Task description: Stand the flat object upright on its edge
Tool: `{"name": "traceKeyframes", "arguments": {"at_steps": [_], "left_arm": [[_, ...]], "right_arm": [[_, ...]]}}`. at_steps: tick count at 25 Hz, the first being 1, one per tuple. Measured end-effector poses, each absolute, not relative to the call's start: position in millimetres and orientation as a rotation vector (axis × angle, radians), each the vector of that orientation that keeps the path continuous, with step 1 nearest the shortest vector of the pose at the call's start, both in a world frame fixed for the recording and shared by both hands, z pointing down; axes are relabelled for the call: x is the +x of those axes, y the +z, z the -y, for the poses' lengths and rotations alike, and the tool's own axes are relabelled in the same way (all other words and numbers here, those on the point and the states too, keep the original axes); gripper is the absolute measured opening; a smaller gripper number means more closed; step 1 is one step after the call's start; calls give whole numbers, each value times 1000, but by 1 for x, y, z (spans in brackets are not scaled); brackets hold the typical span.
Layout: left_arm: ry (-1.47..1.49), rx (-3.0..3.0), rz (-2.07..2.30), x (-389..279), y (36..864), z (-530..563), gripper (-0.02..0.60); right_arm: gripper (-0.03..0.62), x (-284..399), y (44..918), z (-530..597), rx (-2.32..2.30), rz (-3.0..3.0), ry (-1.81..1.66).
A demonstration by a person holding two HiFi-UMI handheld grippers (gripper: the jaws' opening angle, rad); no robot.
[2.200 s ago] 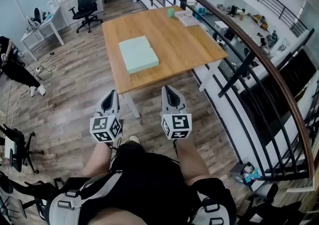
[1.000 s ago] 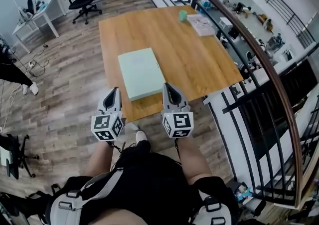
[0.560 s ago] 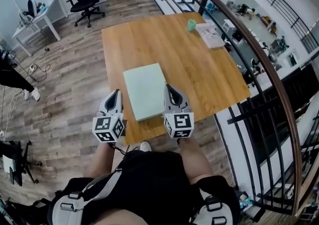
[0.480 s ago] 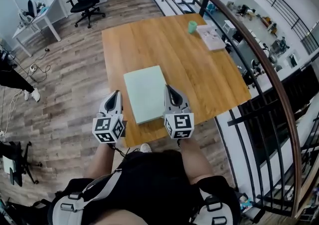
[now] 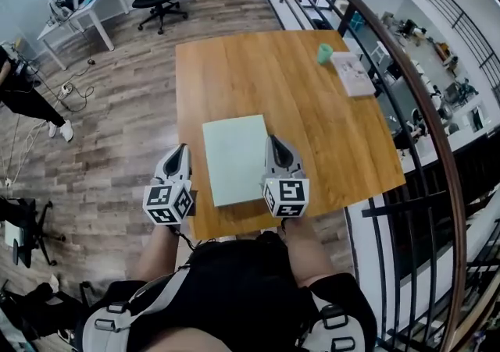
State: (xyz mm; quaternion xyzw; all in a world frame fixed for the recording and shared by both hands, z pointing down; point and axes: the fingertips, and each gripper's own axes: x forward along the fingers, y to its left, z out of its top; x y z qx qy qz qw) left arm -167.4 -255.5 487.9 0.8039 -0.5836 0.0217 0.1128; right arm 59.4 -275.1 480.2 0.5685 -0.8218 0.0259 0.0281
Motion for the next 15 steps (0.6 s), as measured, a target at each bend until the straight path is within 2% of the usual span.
{"name": "traceKeyframes", "arguments": {"at_steps": [11, 13, 15], "left_arm": [[110, 2283, 1804, -157, 498, 275, 5], [140, 2252, 1789, -157, 507, 277, 9], [169, 2220, 1760, -159, 518, 279, 49]], "right_arm": [[5, 72, 492, 313, 1615, 2596, 140], [63, 71, 498, 317, 1572, 2606, 180], [69, 70, 509, 320, 1538, 2602, 240]]}}
